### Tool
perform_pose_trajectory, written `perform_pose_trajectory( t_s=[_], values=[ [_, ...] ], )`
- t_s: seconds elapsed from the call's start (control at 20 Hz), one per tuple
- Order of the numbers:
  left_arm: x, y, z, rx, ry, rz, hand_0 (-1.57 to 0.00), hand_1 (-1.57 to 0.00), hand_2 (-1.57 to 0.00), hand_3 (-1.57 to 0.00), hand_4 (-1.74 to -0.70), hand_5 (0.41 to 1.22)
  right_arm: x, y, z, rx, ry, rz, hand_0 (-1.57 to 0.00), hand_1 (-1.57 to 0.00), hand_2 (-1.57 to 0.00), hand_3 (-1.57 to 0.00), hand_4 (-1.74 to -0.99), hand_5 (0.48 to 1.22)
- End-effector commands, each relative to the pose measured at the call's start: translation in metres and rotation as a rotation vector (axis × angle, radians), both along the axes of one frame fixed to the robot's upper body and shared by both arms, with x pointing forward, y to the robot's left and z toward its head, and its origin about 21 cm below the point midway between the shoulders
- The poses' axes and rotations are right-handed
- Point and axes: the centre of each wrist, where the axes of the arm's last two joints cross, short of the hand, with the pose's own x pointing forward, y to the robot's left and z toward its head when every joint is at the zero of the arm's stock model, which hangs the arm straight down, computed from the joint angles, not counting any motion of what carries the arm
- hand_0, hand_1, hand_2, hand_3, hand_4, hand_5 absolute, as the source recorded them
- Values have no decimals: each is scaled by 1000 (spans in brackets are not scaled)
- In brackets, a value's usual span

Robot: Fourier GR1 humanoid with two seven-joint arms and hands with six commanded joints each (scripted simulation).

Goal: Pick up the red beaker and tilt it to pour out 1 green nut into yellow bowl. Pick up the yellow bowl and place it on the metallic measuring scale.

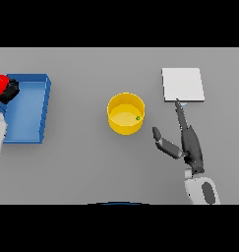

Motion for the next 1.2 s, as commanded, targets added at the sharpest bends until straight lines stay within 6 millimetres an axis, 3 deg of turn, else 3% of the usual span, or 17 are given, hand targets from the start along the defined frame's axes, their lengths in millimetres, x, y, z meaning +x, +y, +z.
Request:
perform_pose_trajectory(
  t_s=[0.0, 0.05, 0.15, 0.2, 0.3, 0.45, 0.75, 0.85, 1.0, 1.15],
  values=[
    [-5, 1, -1, 2, 8, -5, -1571, -1571, -1563, -1536, -1401, 848, 0, 1, -2, -3, 4, 2, 1, 1, 1, 1, -1017, 635],
    [-6, 1, 3, 4, 10, -8, -1571, -1543, -1501, -1470, -1275, 810, 0, 1, -3, 4, 9, -1, 1, 1, 1, 1, -1012, 634],
    [-8, 1, 6, 4, 29, -29, -1393, -1215, -1209, -1136, -1068, 749, 2, -1, -4, 14, 9, -6, 1, 1, 1, 1, -1007, 635],
    [-9, 4, 4, 6, 39, -29, -1207, -995, -1020, -952, -1002, 720, -1, -3, -4, 12, -3, 1, 1, 1, 1, 1, -1004, 636],
    [-9, 1, 1, 11, 71, -49, -772, -637, -652, -614, -920, 677, -2, -3, -3, 15, 2, 1, 1, 1, 1, 1, -1005, 634],
    [-8, 1, -7, 54, 126, -84, -395, -325, -334, -314, -836, 657, -6, 0, -2, 10, -13, 9, 1, 1, 1, 1, -1011, 639],
    [-4, 4, -6, 75, 75, -112, -103, -85, -87, -82, -782, 651, 3, 1, 4, -53, 33, -2, 1, 1, 1, 1, -1020, 640],
    [-4, 1, -4, 78, 60, -126, -65, -54, -55, -52, -763, 657, 11, -2, 9, -116, 28, 106, 1, 1, 1, 1, -1005, 669],
    [-4, -1, -5, 59, 49, -143, -33, -27, -28, -26, -746, 662, 35, -11, 31, -383, 36, 237, 1, 1, 1, 1, -1071, 678],
    [-5, -5, -8, 71, 41, -150, -16, -13, -14, -13, -737, 673, 51, 0, 43, -601, -1, 354, 1, 1, 1, 1, -1151, 672]
  ],
)
